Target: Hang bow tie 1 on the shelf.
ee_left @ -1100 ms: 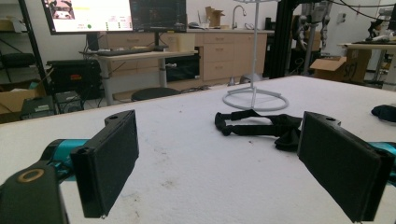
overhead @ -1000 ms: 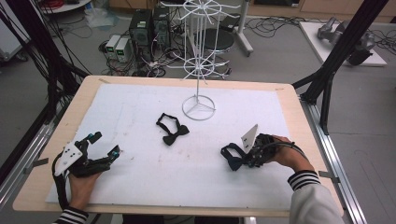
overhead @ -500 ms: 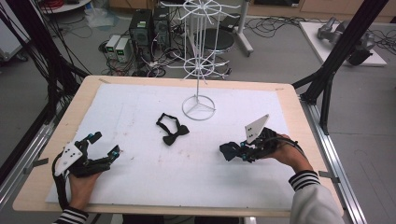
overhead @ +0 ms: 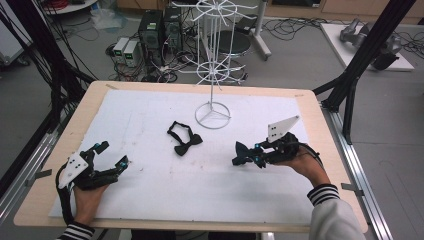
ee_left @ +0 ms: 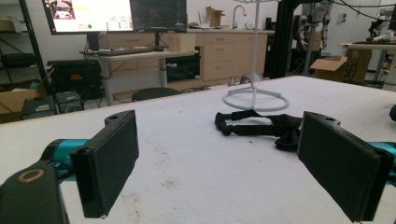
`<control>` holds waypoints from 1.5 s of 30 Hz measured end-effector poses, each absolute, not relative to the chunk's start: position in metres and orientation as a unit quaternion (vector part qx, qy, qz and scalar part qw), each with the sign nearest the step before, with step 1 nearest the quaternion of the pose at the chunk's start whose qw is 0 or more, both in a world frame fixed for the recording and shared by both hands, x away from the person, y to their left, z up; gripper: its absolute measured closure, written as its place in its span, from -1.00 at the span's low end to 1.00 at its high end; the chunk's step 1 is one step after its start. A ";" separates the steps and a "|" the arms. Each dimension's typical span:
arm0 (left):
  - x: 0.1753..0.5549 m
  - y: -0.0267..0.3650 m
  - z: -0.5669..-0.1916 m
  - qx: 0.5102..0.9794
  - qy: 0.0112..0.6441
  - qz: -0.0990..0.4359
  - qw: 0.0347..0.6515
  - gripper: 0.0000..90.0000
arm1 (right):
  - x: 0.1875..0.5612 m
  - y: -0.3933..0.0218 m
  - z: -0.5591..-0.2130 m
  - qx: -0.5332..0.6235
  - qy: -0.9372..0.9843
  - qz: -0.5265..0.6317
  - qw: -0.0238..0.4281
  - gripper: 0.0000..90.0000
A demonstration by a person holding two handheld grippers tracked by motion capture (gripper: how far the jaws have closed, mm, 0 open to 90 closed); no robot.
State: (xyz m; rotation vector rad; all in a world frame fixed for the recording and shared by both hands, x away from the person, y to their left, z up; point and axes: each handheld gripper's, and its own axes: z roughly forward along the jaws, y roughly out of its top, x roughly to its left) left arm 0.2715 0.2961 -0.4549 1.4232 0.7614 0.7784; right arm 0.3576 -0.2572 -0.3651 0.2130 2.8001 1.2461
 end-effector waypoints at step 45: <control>0.271 0.296 -0.455 0.622 0.331 0.340 0.623 -0.71 | 0.369 -0.270 -0.323 0.280 0.726 0.597 0.195 0.66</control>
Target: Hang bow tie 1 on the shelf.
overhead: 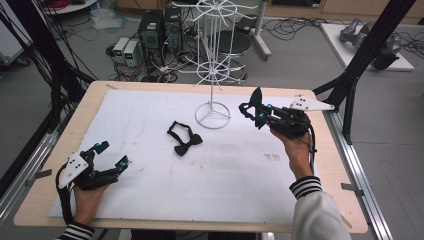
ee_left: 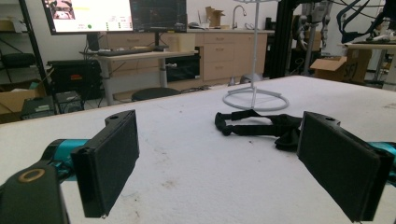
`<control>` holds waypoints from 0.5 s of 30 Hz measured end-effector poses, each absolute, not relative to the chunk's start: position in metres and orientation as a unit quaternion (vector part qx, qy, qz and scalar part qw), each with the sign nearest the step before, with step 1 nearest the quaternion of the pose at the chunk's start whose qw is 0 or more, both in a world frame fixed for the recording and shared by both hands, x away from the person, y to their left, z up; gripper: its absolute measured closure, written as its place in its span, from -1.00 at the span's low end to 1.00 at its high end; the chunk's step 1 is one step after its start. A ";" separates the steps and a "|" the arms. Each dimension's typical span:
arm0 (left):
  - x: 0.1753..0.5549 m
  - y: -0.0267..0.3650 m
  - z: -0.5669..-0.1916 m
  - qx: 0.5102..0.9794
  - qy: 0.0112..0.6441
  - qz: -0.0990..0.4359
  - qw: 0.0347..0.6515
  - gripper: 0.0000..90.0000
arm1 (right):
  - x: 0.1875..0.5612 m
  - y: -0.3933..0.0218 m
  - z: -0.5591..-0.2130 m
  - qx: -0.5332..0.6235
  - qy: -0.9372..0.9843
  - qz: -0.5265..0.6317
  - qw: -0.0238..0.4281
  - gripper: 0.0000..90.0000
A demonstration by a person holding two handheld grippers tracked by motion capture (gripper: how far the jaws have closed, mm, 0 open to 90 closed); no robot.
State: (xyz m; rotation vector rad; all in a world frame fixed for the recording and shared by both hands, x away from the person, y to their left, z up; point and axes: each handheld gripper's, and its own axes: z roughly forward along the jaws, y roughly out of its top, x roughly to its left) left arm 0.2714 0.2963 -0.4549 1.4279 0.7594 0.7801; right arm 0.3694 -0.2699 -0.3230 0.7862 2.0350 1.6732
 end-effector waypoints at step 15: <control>0.271 0.296 -0.455 0.622 0.331 0.340 0.624 -0.71 | 0.376 -0.268 -0.312 0.313 0.706 0.599 0.213 0.66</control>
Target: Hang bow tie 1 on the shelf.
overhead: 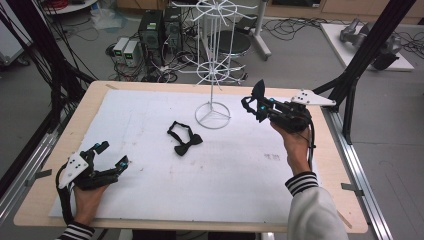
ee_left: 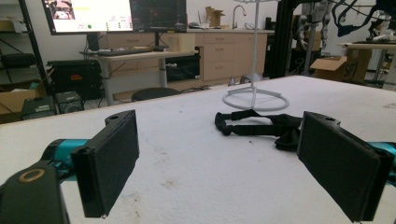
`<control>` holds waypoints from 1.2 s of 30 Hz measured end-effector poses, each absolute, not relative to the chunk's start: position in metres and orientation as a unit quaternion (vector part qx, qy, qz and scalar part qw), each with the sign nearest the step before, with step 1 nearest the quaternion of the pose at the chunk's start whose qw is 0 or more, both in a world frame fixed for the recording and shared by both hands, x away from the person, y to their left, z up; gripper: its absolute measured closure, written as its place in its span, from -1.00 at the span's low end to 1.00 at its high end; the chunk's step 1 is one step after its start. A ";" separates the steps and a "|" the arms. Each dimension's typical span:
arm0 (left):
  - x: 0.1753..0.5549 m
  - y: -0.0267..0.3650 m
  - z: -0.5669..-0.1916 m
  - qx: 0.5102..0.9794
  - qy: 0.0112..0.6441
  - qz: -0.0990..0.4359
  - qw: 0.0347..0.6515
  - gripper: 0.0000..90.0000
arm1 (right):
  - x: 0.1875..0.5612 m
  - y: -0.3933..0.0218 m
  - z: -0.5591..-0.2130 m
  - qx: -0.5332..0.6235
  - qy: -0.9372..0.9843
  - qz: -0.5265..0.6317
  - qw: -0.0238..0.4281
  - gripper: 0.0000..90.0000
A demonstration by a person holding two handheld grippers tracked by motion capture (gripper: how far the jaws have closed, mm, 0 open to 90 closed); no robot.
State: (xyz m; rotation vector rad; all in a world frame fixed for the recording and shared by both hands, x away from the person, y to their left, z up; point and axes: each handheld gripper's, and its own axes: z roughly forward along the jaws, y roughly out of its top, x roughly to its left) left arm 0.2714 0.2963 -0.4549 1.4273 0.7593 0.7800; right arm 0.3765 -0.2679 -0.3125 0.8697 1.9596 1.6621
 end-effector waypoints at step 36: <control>0.271 0.297 -0.455 0.621 0.332 0.338 0.624 -0.71 | 0.415 -0.254 -0.297 0.396 0.653 0.585 0.272 0.66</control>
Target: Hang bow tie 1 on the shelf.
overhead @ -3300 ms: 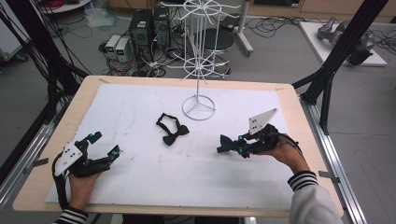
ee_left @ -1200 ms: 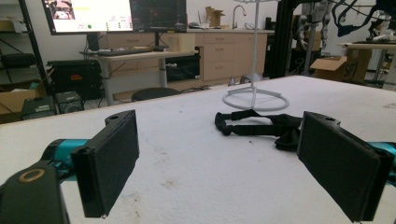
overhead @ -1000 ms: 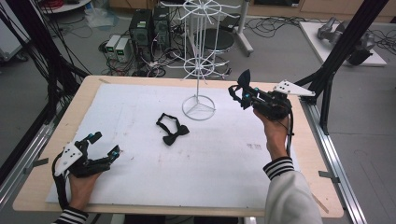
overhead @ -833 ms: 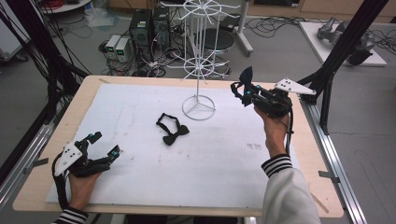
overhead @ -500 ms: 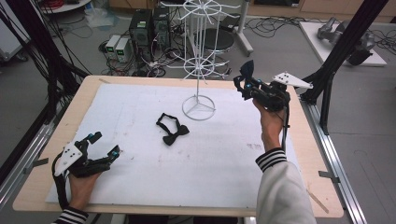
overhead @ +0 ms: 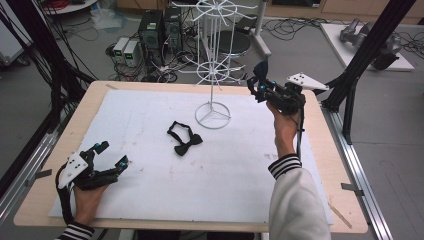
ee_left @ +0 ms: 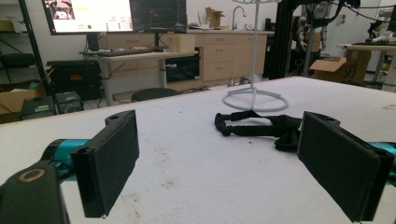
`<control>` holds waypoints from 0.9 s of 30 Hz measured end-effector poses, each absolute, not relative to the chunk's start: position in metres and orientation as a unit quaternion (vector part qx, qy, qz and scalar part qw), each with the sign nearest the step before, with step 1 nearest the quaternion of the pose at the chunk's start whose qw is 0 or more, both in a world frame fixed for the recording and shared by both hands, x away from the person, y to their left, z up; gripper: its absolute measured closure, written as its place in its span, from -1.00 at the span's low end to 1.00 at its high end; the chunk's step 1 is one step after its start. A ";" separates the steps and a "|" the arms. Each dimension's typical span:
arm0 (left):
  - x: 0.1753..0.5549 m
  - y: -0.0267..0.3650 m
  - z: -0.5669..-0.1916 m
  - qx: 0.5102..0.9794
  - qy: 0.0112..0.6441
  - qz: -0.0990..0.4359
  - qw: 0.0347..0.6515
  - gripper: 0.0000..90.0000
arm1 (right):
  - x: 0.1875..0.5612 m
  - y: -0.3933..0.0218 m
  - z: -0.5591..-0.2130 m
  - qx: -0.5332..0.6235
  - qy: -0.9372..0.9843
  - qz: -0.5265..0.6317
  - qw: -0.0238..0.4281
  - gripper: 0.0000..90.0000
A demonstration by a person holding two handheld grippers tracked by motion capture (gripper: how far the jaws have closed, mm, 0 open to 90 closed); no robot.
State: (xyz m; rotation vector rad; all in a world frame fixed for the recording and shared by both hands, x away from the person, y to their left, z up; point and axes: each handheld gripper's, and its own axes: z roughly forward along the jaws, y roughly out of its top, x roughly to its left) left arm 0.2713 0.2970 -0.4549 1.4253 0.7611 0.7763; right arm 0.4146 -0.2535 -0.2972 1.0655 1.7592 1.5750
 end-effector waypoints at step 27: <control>0.272 0.297 -0.455 0.621 0.333 0.338 0.624 -0.70 | 0.425 -0.221 -0.284 0.375 0.668 0.578 0.281 0.66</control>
